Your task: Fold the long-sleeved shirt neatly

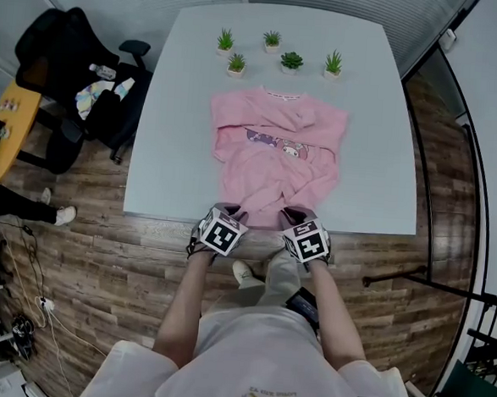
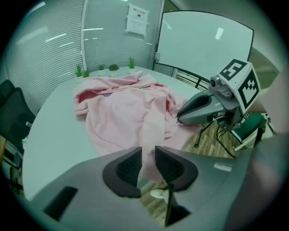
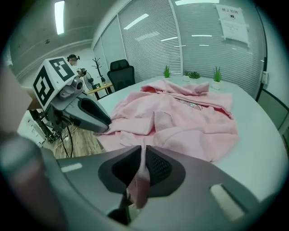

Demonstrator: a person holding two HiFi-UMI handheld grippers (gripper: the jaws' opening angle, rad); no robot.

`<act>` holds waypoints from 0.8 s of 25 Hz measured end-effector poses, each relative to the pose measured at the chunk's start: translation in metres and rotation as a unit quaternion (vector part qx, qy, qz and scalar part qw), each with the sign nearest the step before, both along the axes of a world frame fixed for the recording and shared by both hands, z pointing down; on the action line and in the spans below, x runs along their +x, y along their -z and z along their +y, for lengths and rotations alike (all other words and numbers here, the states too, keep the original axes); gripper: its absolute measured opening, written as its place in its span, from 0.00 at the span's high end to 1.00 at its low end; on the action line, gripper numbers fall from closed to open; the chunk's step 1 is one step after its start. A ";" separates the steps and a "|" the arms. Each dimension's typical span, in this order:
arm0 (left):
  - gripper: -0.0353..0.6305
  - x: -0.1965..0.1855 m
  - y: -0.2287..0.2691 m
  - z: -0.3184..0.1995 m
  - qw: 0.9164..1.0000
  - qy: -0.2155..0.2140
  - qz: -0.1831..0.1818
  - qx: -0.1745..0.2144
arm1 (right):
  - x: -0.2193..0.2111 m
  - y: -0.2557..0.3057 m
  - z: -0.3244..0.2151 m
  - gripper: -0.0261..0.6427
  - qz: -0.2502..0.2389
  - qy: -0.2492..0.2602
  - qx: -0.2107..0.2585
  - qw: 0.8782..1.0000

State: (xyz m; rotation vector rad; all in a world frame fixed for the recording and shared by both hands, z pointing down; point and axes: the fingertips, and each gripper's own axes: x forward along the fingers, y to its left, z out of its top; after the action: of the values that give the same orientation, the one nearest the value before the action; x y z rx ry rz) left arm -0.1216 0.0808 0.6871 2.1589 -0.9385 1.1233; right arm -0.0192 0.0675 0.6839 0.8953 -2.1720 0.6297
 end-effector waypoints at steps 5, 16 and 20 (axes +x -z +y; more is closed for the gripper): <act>0.71 0.007 -0.007 0.002 0.999 -0.036 -0.016 -0.008 | 0.000 -0.005 -0.005 0.89 -0.016 -0.013 -0.016 1.000; 0.76 0.005 -0.011 0.001 0.996 -0.050 -0.064 0.021 | 0.000 -0.005 -0.003 0.89 -0.031 -0.019 -0.011 0.999; 0.82 0.000 -0.011 -0.001 0.996 -0.040 -0.071 0.022 | -0.003 -0.006 -0.003 0.89 -0.023 -0.014 -0.001 1.000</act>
State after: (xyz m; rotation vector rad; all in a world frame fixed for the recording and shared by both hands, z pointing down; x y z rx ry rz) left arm -0.1219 0.0794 0.6985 2.1912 -0.9536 1.3208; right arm -0.0220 0.0643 0.6900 0.9206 -2.2024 0.6718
